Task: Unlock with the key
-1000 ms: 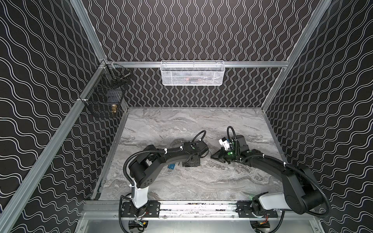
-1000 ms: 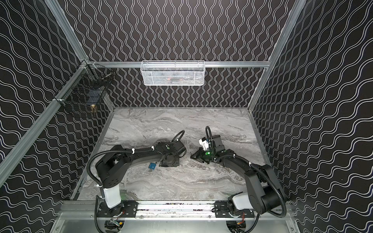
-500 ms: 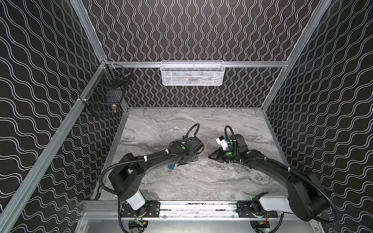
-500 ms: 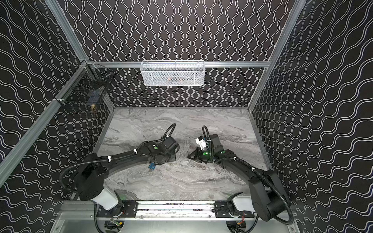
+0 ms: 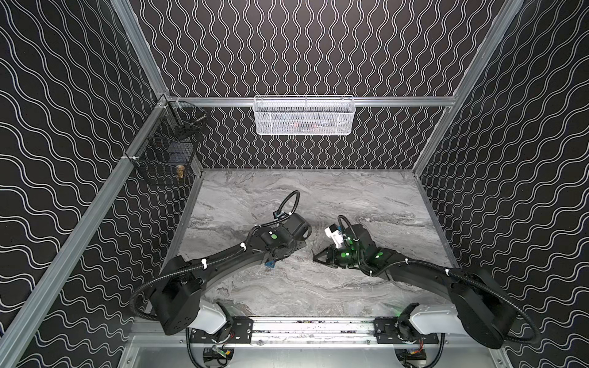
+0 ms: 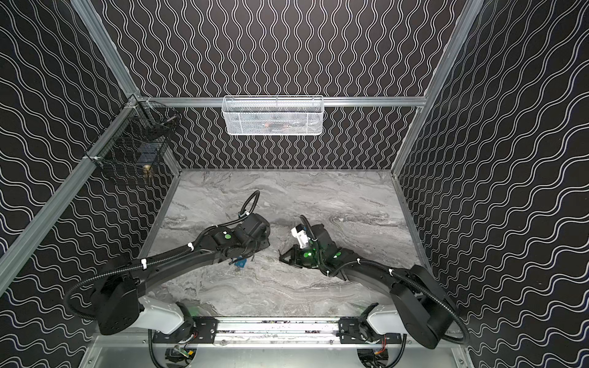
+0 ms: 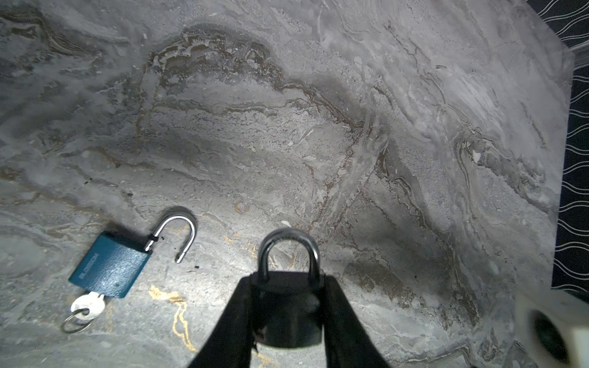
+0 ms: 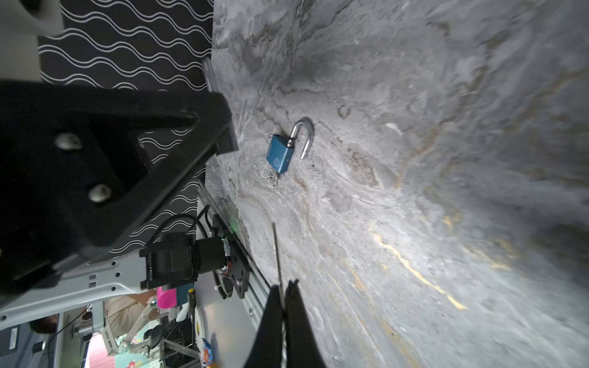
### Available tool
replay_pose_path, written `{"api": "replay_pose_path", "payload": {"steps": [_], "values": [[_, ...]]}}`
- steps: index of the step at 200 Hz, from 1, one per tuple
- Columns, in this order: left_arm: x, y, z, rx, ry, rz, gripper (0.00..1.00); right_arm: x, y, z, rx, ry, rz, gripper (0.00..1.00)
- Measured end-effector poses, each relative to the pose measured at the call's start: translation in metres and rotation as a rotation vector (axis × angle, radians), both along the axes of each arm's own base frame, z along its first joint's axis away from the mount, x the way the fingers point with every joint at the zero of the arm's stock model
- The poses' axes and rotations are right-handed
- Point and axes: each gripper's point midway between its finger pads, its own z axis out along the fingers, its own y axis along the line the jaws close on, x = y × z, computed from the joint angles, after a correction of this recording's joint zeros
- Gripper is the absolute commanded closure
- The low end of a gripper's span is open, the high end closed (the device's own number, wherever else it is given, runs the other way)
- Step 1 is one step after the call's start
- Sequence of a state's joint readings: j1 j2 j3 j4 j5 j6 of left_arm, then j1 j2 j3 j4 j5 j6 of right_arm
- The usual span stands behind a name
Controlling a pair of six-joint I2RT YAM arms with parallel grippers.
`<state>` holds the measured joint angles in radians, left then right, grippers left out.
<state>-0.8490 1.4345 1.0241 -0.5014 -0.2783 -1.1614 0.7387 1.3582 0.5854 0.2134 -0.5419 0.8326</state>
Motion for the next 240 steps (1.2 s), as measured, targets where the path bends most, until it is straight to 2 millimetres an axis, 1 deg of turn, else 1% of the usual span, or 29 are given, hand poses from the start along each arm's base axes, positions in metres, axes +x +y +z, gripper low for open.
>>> {"api": "replay_pose_path", "payload": {"steps": [22, 54, 74, 94, 116, 179, 240], "values": [[0.000, 0.000, 0.004, -0.024, -0.005, 0.009, 0.87, -0.002, 0.013, 0.000, 0.014, -0.015, 0.005, 1.00], [-0.004, 0.003, 0.007, -0.044, -0.008, 0.013, 0.88, -0.003, 0.033, 0.006, 0.043, -0.048, 0.019, 1.00], [-0.005, 0.003, 0.009, -0.054, -0.007, 0.014, 0.89, -0.002, 0.041, 0.009, 0.057, -0.072, 0.021, 1.00], [-0.006, 0.004, 0.011, -0.065, -0.013, 0.017, 0.89, 0.000, 0.044, 0.010, 0.066, -0.087, 0.016, 1.00], [-0.008, 0.006, 0.009, -0.065, -0.007, 0.023, 0.89, 0.002, 0.047, 0.013, 0.082, -0.105, 0.014, 1.00], [-0.009, 0.005, 0.011, -0.077, -0.004, 0.016, 0.89, 0.006, 0.049, 0.017, 0.101, -0.136, -0.001, 1.00], [-0.011, 0.005, 0.013, -0.088, -0.006, 0.015, 0.89, 0.007, 0.051, 0.012, 0.094, -0.134, 0.000, 1.00]]}}
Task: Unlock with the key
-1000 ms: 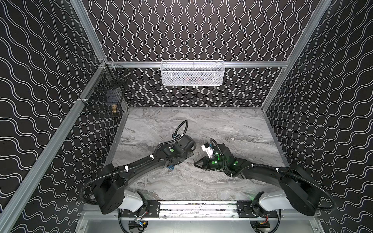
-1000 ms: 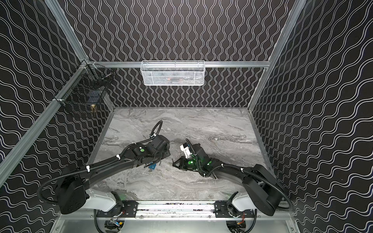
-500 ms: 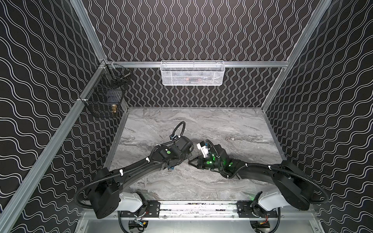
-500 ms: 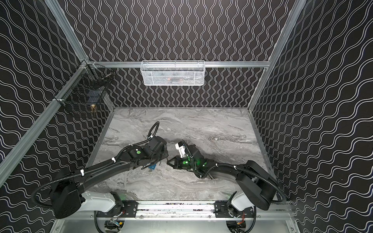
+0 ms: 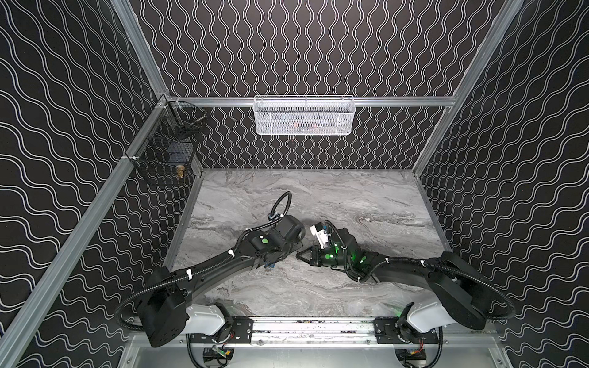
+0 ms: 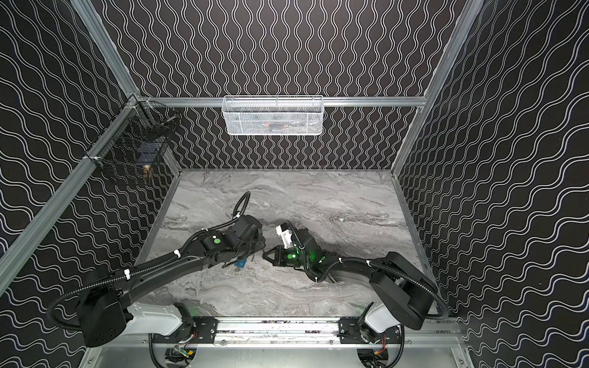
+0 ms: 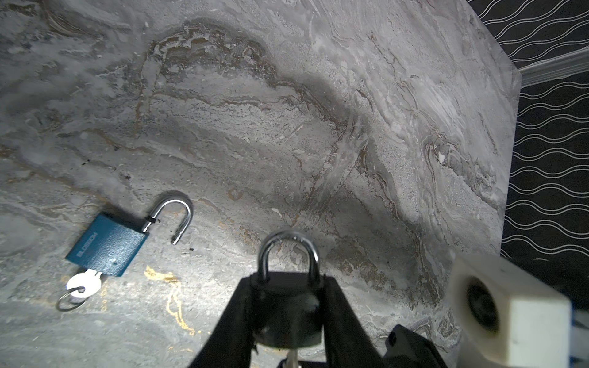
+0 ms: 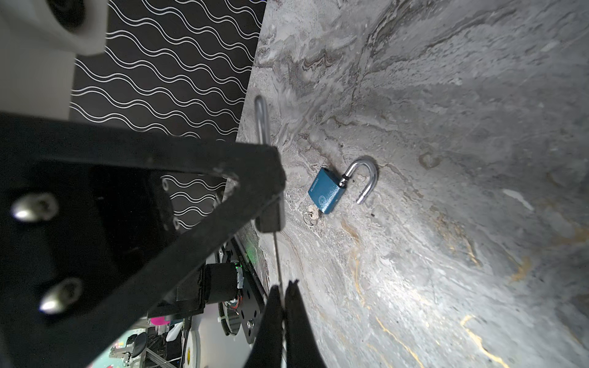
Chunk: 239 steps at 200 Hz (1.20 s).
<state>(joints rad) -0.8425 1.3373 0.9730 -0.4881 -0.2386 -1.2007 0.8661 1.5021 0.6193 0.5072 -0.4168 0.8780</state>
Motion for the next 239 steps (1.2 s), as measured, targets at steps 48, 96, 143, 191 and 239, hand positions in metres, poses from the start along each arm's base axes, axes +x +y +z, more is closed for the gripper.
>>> {"api": "replay_pose_path", "payload": {"steps": [48, 96, 143, 191, 239], "values": [[0.000, 0.000, 0.001, -0.003, -0.002, 0.000, 0.89, 0.001, 0.001, 0.001, 0.003, -0.005, -0.002, 1.00], [0.001, 0.001, 0.001, -0.001, -0.005, 0.004, 0.89, 0.002, 0.002, 0.004, 0.012, -0.013, -0.004, 1.00], [0.002, 0.001, 0.004, -0.004, -0.014, 0.009, 0.90, 0.003, 0.002, 0.007, 0.017, -0.015, -0.008, 1.00], [0.003, 0.001, 0.005, -0.002, -0.019, 0.013, 0.93, 0.005, 0.001, 0.009, 0.022, -0.010, -0.020, 1.00], [0.005, 0.005, 0.005, 0.013, -0.032, 0.028, 0.93, 0.008, -0.002, 0.014, 0.029, -0.005, -0.041, 1.00]]}}
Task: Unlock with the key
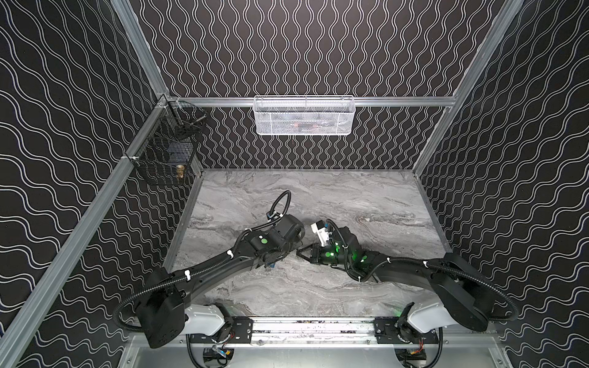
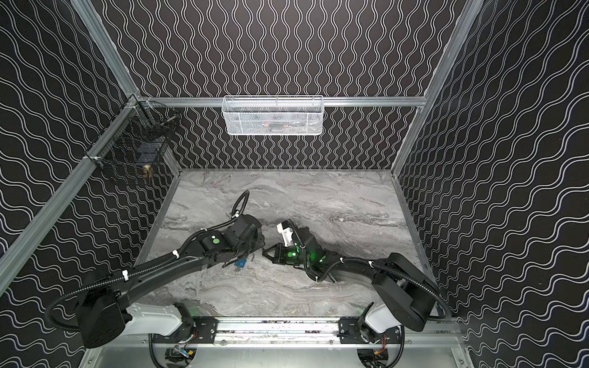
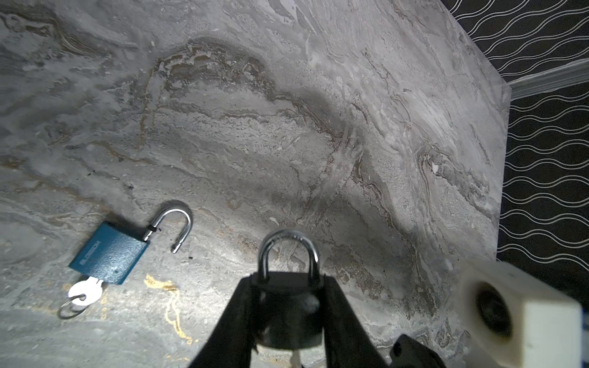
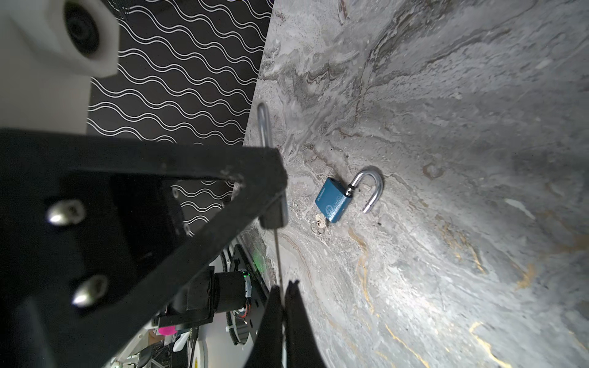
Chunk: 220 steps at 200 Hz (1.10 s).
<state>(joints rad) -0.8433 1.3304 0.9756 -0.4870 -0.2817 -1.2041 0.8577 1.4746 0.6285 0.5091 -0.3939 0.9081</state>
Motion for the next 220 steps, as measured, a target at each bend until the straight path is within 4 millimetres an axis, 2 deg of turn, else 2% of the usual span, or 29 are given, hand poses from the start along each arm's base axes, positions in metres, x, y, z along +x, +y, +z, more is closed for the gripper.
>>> {"api": "replay_pose_path", "payload": {"steps": [66, 137, 220], "values": [[-0.003, 0.003, -0.002, -0.012, 0.021, 0.026, 0.94, 0.007, -0.004, 0.008, -0.007, -0.025, -0.050, 1.00], [-0.005, 0.004, 0.005, -0.048, 0.029, 0.056, 0.96, -0.001, 0.003, 0.006, -0.008, -0.028, -0.029, 1.00], [-0.003, 0.003, 0.013, -0.074, 0.016, 0.079, 0.97, -0.011, 0.007, 0.013, -0.002, -0.045, 0.000, 1.00]]}}
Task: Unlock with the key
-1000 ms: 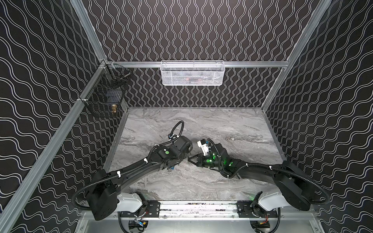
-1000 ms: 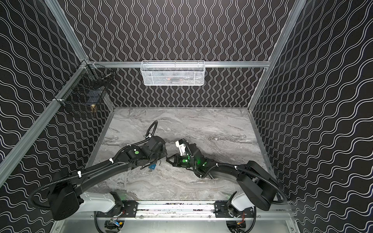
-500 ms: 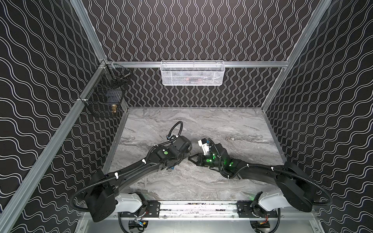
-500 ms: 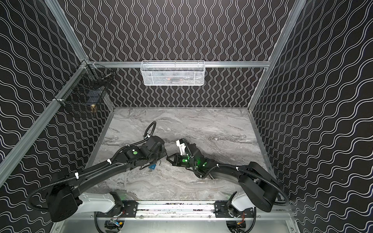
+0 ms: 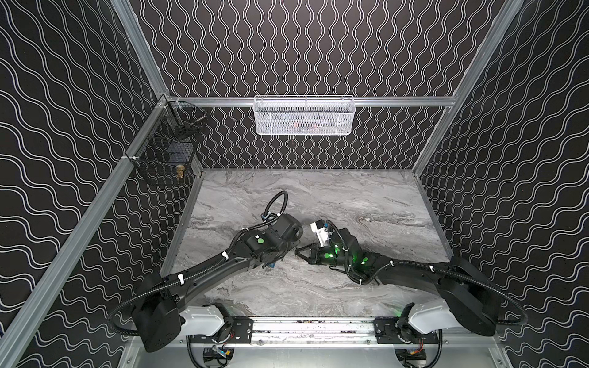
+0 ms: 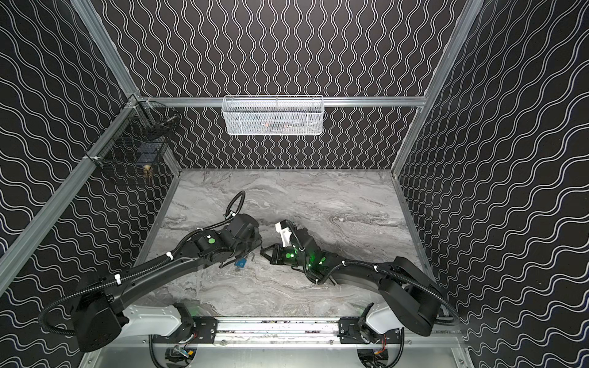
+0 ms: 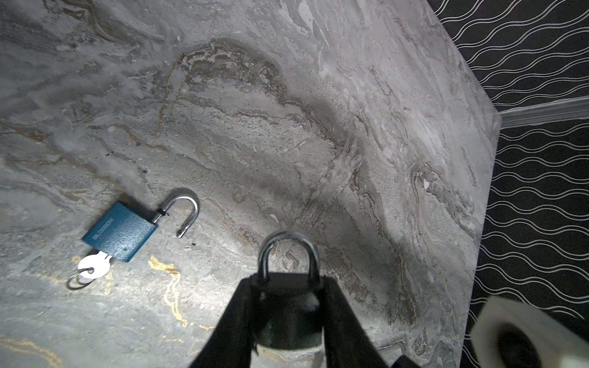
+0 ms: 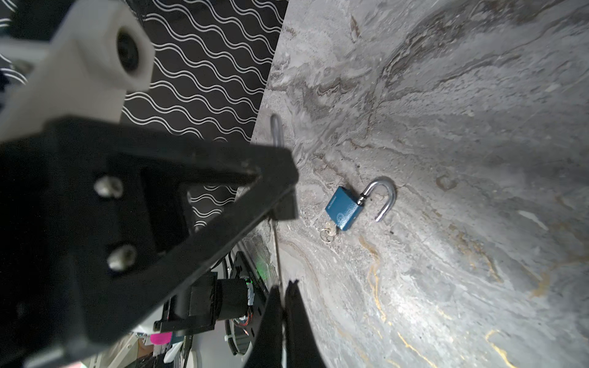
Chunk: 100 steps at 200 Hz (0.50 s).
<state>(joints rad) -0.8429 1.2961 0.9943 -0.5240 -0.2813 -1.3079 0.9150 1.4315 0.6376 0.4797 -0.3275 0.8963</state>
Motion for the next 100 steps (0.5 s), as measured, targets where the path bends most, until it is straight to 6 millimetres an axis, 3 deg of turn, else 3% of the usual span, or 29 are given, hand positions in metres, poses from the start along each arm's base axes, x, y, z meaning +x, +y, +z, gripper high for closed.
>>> {"api": "replay_pose_path", "payload": {"steps": [100], "values": [[0.002, -0.002, 0.008, -0.022, -0.022, 0.002, 0.98, -0.001, 0.005, -0.011, -0.024, 0.017, 0.029, 1.00]]}}
